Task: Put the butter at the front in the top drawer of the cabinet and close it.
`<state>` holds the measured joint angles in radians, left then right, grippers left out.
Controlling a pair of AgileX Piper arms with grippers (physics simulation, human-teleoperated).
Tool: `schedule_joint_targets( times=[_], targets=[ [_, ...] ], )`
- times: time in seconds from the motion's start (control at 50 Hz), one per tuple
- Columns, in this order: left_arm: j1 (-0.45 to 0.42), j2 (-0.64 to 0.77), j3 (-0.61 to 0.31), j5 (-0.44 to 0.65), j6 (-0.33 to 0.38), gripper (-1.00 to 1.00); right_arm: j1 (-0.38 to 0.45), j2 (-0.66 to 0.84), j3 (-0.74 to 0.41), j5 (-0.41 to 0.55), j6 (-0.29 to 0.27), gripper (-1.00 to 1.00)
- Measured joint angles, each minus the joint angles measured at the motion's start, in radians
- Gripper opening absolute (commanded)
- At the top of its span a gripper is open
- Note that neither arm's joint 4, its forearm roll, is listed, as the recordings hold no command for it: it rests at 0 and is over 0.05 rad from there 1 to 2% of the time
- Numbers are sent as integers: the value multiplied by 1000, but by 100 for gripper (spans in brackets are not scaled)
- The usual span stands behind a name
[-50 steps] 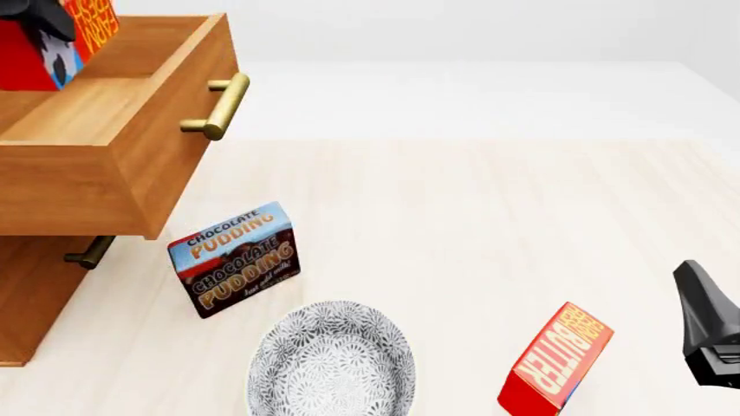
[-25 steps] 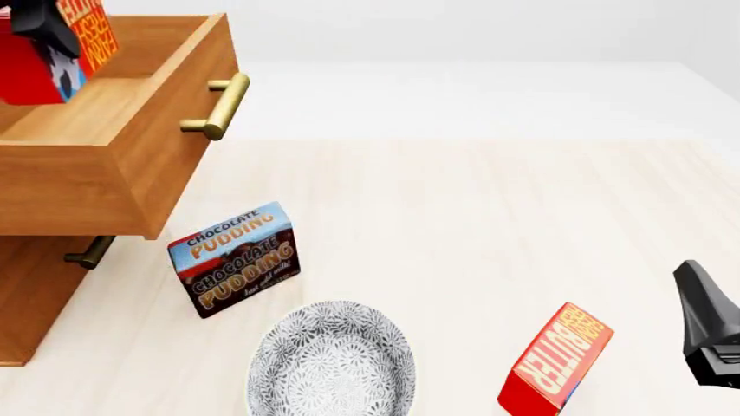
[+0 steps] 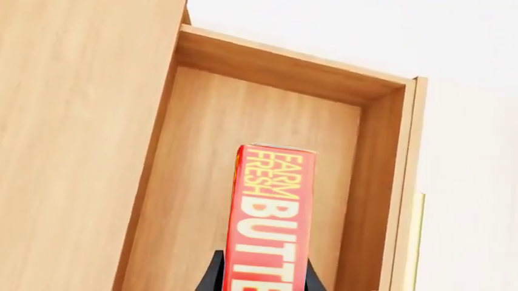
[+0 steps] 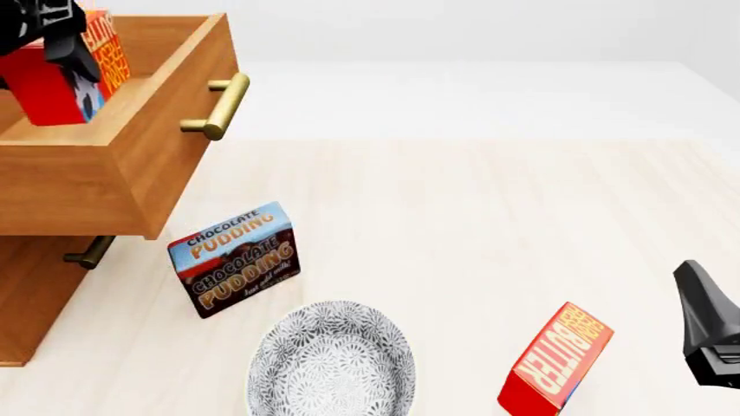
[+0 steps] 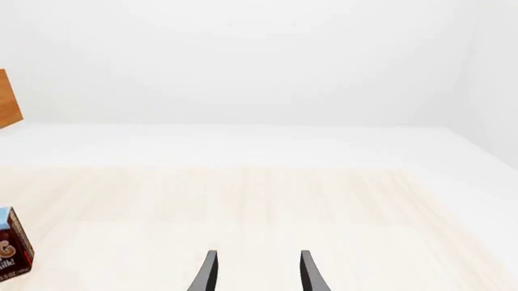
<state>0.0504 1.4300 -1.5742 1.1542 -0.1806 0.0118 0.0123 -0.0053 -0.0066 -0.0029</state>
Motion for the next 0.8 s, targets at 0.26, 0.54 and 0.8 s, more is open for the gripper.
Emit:
schedule_joint_targets(
  times=[0.26, 0.54, 0.8],
  targets=[
    [10, -7, 68, -64, 3, -100, 0, 0, 0, 0, 0, 100],
    [15, -13, 117, -111, 7, -100, 0, 0, 0, 0, 0, 100],
    [19, -7, 135, -129, 12, -100, 0, 0, 0, 0, 0, 100]
  ],
)
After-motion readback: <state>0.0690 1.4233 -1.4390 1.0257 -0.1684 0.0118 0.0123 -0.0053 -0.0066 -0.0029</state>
